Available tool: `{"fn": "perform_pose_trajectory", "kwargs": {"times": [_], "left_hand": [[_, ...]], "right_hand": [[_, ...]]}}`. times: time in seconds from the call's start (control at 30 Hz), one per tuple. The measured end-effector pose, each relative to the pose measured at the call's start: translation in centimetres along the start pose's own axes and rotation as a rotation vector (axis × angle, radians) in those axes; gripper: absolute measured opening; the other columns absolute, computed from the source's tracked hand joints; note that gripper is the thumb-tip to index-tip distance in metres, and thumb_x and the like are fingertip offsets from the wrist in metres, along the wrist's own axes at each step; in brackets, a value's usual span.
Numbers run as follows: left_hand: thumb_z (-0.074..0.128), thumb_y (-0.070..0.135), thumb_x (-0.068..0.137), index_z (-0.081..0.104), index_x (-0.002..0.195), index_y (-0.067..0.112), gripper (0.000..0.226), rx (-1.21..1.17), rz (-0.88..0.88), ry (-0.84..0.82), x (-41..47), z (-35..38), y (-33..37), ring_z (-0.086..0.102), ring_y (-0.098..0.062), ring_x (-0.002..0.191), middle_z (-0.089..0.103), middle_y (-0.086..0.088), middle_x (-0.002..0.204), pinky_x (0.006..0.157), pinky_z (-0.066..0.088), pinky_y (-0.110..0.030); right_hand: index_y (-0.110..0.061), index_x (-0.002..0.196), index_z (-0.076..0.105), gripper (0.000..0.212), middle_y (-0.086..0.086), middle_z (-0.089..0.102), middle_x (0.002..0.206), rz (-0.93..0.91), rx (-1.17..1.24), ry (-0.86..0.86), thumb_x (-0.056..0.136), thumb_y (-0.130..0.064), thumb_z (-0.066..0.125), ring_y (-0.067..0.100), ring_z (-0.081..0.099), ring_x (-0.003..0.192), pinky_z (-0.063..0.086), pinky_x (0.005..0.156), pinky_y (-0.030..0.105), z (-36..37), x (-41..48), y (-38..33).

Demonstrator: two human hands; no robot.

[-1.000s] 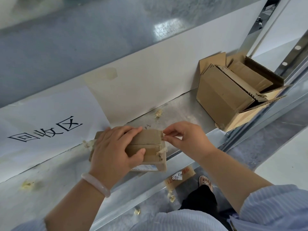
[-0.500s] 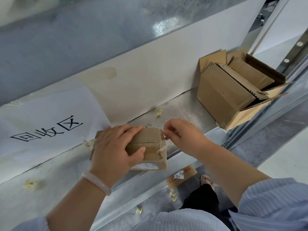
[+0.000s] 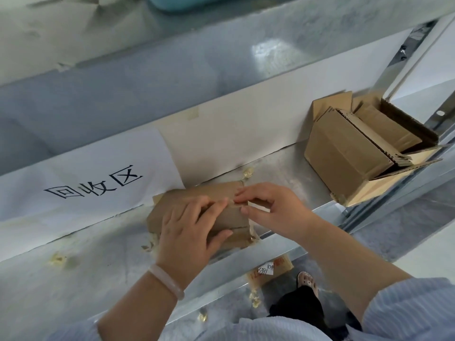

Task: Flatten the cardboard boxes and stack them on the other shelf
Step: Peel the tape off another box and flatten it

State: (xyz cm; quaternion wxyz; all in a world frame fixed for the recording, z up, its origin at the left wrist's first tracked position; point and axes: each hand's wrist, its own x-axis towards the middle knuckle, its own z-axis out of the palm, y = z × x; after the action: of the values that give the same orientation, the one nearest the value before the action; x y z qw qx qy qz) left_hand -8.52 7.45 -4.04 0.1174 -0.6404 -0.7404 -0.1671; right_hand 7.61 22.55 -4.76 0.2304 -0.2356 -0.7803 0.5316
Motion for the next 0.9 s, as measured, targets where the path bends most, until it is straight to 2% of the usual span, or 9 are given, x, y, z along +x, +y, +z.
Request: {"fn": "perform_pose_trajectory", "kwargs": {"times": [0.1,0.2,0.3,0.37,0.47,0.6,0.7,0.77,0.9], "left_hand": [[0.055,0.06,0.081,0.063,0.123,0.025,0.055,-0.041,-0.009,-0.009,0.4,0.0,-0.3,0.056,-0.018,0.106,0.063,0.008,0.116,0.088,0.048,-0.039],[0.055,0.062,0.078,0.065,0.121,0.023,0.058,-0.064,-0.036,-0.06,0.7,-0.2,-0.6,0.059,-0.019,0.109,0.066,0.009,0.118,0.091,0.05,-0.04],[0.063,0.059,0.074,0.066,0.118,0.025,0.056,-0.084,-0.065,-0.074,0.5,-0.3,-0.6,0.059,-0.017,0.109,0.066,0.011,0.119,0.092,0.049,-0.038],[0.066,0.057,0.073,0.066,0.117,0.027,0.054,-0.09,-0.073,-0.062,0.4,-0.2,-0.5,0.058,-0.015,0.11,0.065,0.013,0.118,0.092,0.048,-0.037],[0.066,0.057,0.076,0.066,0.118,0.028,0.051,-0.094,-0.064,-0.035,0.2,0.0,-0.5,0.058,-0.015,0.111,0.065,0.014,0.119,0.091,0.048,-0.037],[0.057,0.06,0.077,0.066,0.118,0.028,0.052,-0.088,-0.063,-0.033,0.4,-0.1,-0.6,0.058,-0.015,0.111,0.065,0.014,0.118,0.092,0.045,-0.035],[0.055,0.06,0.077,0.065,0.118,0.029,0.053,-0.101,-0.079,-0.043,0.8,-0.3,-0.7,0.057,-0.015,0.111,0.064,0.014,0.118,0.093,0.042,-0.035],[0.055,0.06,0.077,0.065,0.118,0.029,0.053,-0.105,-0.081,-0.047,0.9,-0.3,-0.7,0.057,-0.014,0.111,0.064,0.015,0.118,0.094,0.042,-0.034],[0.06,0.06,0.078,0.065,0.118,0.03,0.05,-0.093,-0.056,-0.034,0.4,0.1,-0.7,0.055,-0.012,0.111,0.063,0.016,0.119,0.094,0.041,-0.033]], "right_hand": [[-0.033,0.104,0.073,0.024,-0.017,0.065,0.115,-0.055,-0.148,0.033,0.082,-0.022,0.076,-0.005,0.055,0.113,0.048,0.1,0.029,-0.3,-0.3,0.1],[-0.039,0.112,0.067,0.034,-0.021,0.06,0.121,-0.009,-0.209,0.032,0.081,-0.029,0.076,-0.011,0.047,0.117,0.038,0.101,0.016,-0.5,-0.3,-0.3],[-0.036,0.108,0.071,0.029,-0.022,0.062,0.116,0.01,-0.274,0.015,0.081,-0.03,0.076,-0.014,0.048,0.113,0.032,0.097,0.006,-0.6,-0.4,-0.9],[-0.032,0.105,0.074,0.025,-0.022,0.065,0.111,-0.022,-0.318,0.021,0.08,-0.028,0.077,-0.008,0.053,0.111,0.038,0.097,0.012,-0.6,-0.5,-1.2],[-0.035,0.1,0.075,0.023,-0.026,0.065,0.105,-0.044,-0.325,0.036,0.079,-0.026,0.079,-0.004,0.055,0.109,0.042,0.096,0.019,-0.6,-0.6,-1.4],[-0.042,0.091,0.074,0.026,-0.024,0.067,0.098,-0.033,-0.236,0.056,0.077,-0.022,0.08,-0.004,0.059,0.103,0.043,0.089,0.011,-0.5,-0.4,-1.5],[-0.039,0.084,0.073,0.023,-0.017,0.068,0.095,0.001,-0.096,0.077,0.076,-0.019,0.081,0.002,0.065,0.095,0.05,0.086,0.016,-0.5,-0.2,-1.6],[-0.039,0.085,0.073,0.015,-0.015,0.069,0.096,0.08,-0.029,0.112,0.08,-0.026,0.076,0.0,0.066,0.092,0.051,0.083,0.016,-0.6,-0.1,-1.6],[-0.04,0.092,0.073,0.015,-0.018,0.067,0.101,0.128,-0.205,0.087,0.085,-0.027,0.072,-0.009,0.06,0.093,0.045,0.081,0.005,-0.8,-0.3,-1.2]]}}
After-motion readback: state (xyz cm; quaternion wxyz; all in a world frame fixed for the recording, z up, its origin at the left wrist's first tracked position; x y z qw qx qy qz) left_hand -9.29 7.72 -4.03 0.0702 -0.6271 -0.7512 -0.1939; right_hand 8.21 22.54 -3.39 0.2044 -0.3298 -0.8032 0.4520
